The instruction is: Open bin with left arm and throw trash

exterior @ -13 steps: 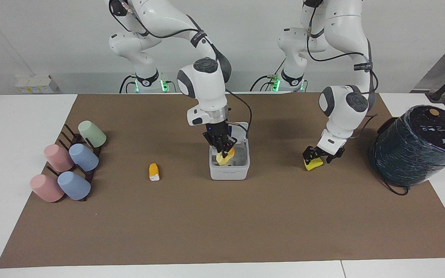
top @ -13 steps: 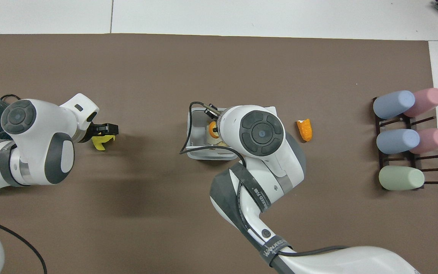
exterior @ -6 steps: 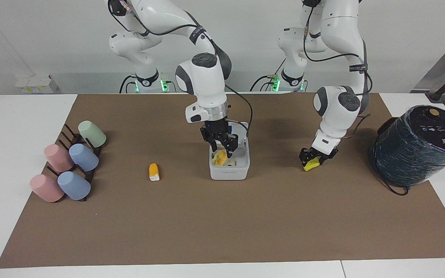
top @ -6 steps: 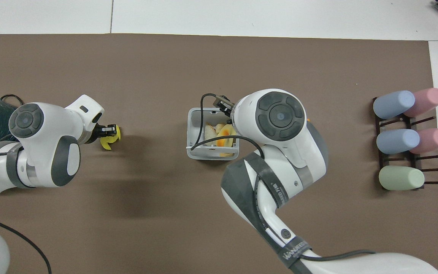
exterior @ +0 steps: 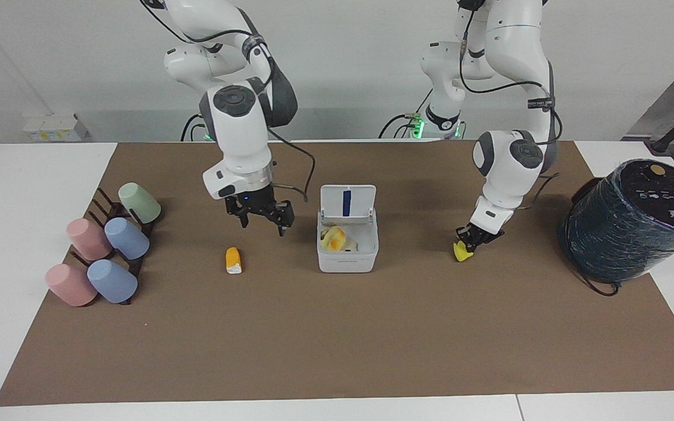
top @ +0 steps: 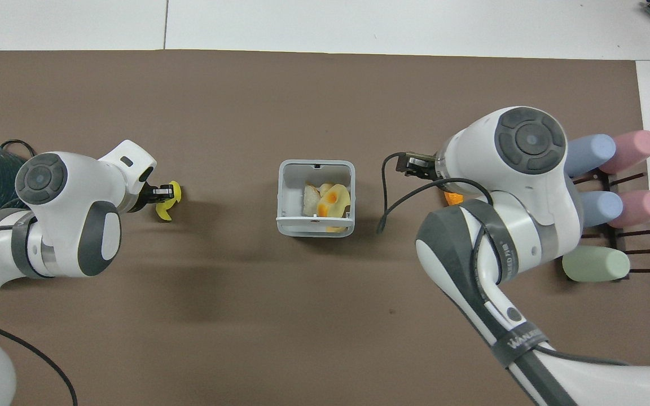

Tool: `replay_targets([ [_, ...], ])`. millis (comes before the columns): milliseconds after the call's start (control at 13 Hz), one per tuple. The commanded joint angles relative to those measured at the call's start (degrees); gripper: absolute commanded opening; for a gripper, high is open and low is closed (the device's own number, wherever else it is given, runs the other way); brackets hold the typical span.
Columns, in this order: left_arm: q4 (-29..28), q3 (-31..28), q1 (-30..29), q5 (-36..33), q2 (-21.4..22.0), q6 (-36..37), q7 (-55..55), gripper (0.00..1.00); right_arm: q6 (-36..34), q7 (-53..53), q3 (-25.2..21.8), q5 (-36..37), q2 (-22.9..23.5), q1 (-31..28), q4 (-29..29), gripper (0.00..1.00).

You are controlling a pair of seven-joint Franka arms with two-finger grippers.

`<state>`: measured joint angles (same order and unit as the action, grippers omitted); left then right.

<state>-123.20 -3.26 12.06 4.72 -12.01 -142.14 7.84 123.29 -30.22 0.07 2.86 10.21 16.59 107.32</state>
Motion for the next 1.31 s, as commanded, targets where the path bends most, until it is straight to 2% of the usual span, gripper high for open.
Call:
replay_targets([
  [0, 5.0, -0.6, 2.1, -1.1, -1.2, 2.0, 1.3, 0.0, 5.8, 9.7, 0.7, 0.7, -3.5, -3.1, 8.8, 1.0],
  [231, 15.3, -0.3, 4.4, -1.0, -1.6, 11.9, 5.1, 0.0, 13.4, 14.5, 0.7, 0.7, -3.3, -5.4, 14.3, 1.0],
  [385, 22.6, -0.3, 8.3, -1.0, -1.9, 19.5, 12.3, 0.0, 17.8, 15.4, 0.7, 0.7, -1.6, -6.2, 15.0, 1.0],
  [462, 24.4, -0.3, 10.1, -1.0, -1.7, 21.8, 15.1, 0.0, 18.9, 15.5, 0.7, 0.7, -0.6, -6.4, 15.0, 1.0],
  [692, 26.4, 0.1, 16.4, -0.6, -1.4, 23.8, 23.1, 0.0, 24.5, 15.4, 0.6, 0.7, 3.1, -6.5, 15.0, 1.0],
  [923, 25.9, 0.2, 22.6, -0.5, -1.3, 22.7, 28.8, 0.0, 26.0, 17.3, 0.6, 0.7, 3.9, -6.7, 16.2, 1.0],
  [1000, 25.6, 0.2, 24.2, -0.3, -1.1, 21.7, 30.6, 0.0, 26.0, 19.0, 0.6, 0.7, 3.9, -7.3, 16.2, 0.84],
  [1154, 25.2, 0.2, 26.6, -0.2, -1.1, 19.6, 33.9, 0.0, 26.0, 19.8, 0.6, 0.7, 3.9, -7.9, 16.3, 0.28],
  [1231, 25.2, 0.2, 26.8, -0.2, -1.1, 18.9, 34.5, 0.09, 26.3, 19.8, 0.7, 0.7, 3.9, -8.0, 16.2, 0.09],
])
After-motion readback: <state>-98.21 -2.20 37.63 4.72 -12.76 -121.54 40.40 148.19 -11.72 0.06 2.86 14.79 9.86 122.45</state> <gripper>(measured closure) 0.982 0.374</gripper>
